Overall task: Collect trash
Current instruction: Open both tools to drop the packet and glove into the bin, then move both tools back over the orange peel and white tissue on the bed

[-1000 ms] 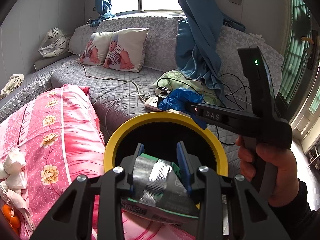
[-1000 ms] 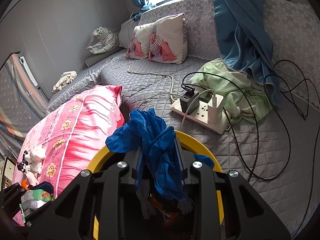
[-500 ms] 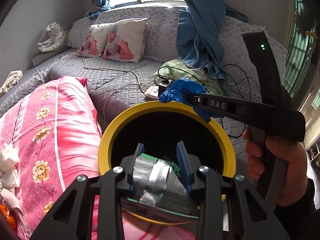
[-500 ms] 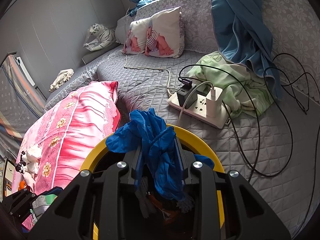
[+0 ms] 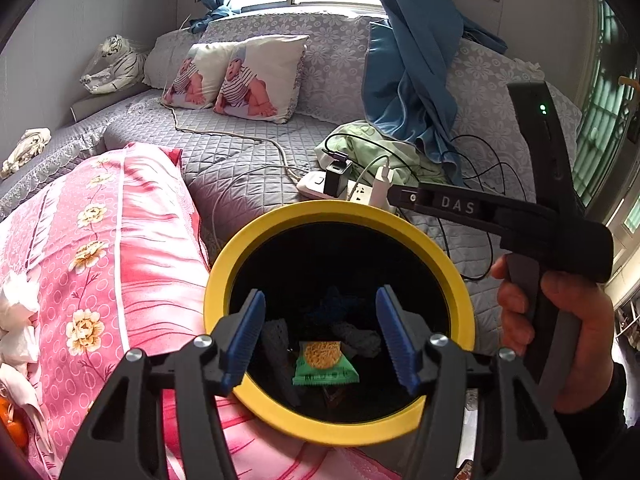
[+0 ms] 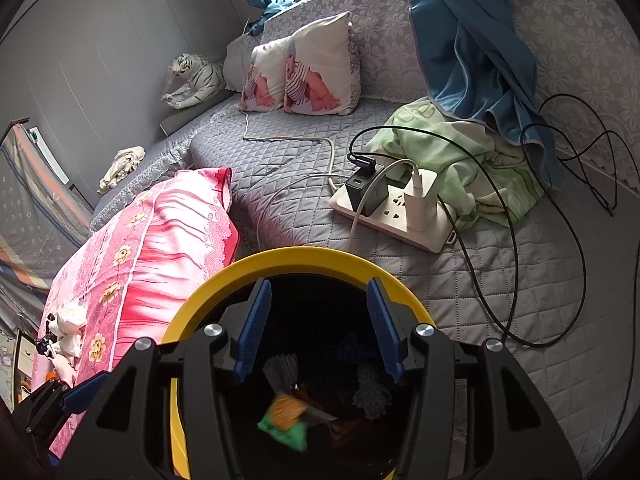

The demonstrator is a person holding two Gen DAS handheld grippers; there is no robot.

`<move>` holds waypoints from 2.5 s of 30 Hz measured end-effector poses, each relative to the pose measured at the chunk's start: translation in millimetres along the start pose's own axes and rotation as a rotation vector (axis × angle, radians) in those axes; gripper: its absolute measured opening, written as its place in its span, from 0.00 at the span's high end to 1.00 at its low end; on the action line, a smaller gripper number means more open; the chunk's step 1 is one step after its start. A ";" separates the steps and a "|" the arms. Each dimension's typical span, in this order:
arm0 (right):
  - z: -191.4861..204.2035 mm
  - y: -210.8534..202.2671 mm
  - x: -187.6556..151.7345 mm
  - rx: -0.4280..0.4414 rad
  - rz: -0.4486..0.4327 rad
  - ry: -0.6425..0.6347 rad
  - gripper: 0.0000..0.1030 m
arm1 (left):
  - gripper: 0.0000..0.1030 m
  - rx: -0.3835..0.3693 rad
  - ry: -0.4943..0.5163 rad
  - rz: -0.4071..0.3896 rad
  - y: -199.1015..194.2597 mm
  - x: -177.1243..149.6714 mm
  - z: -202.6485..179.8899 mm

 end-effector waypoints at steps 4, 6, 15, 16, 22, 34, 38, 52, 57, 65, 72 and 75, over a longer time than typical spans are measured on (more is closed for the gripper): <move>-0.5 -1.4 -0.2 0.008 -0.008 0.004 0.44 | 0.46 0.007 -0.017 -0.013 -4.6 0.6 7.5; 0.4 -3.2 -0.6 0.009 -0.023 0.004 0.37 | 0.42 0.008 -0.032 -0.022 -8.8 0.2 13.1; 23.2 -10.2 0.0 0.007 -0.076 -0.045 0.20 | 0.27 0.045 -0.115 -0.108 -38.0 -0.3 51.1; 27.6 -11.5 0.4 0.010 -0.082 -0.053 0.18 | 0.26 0.051 -0.122 -0.117 -41.3 0.1 55.1; 63.7 -20.0 2.6 0.048 -0.132 -0.131 0.10 | 0.11 0.120 -0.155 -0.176 -65.4 -9.3 86.2; 145.6 -24.9 -0.3 0.171 -0.180 -0.253 0.08 | 0.08 0.247 -0.291 -0.196 -110.7 -59.8 176.3; 180.1 -24.6 -5.6 0.217 -0.163 -0.304 0.08 | 0.08 0.293 -0.332 -0.210 -131.6 -78.5 205.5; 301.5 -14.7 -46.8 0.339 -0.101 -0.516 0.08 | 0.08 0.402 -0.440 -0.225 -190.5 -149.7 278.5; 338.0 -3.5 -68.6 0.359 -0.046 -0.599 0.08 | 0.08 0.417 -0.454 -0.209 -194.4 -173.9 291.0; 387.6 25.6 -87.7 0.372 0.004 -0.702 0.08 | 0.08 0.381 -0.479 -0.190 -188.7 -194.9 303.4; 420.5 65.3 -93.5 0.353 0.037 -0.783 0.08 | 0.08 0.326 -0.496 -0.171 -174.8 -196.6 311.7; 428.2 78.2 -91.8 0.361 0.049 -0.787 0.08 | 0.08 0.294 -0.516 -0.152 -167.6 -197.5 316.7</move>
Point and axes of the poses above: each gripper's, at about its wrist camera, not at the fingertips, and y roughly the way its jaws point, z to its left, x to its top, the point moved 5 cm from there along y, roughly the way its jaws point, and after that the axes turned 7 degrees about z, right-handed, at the moved point
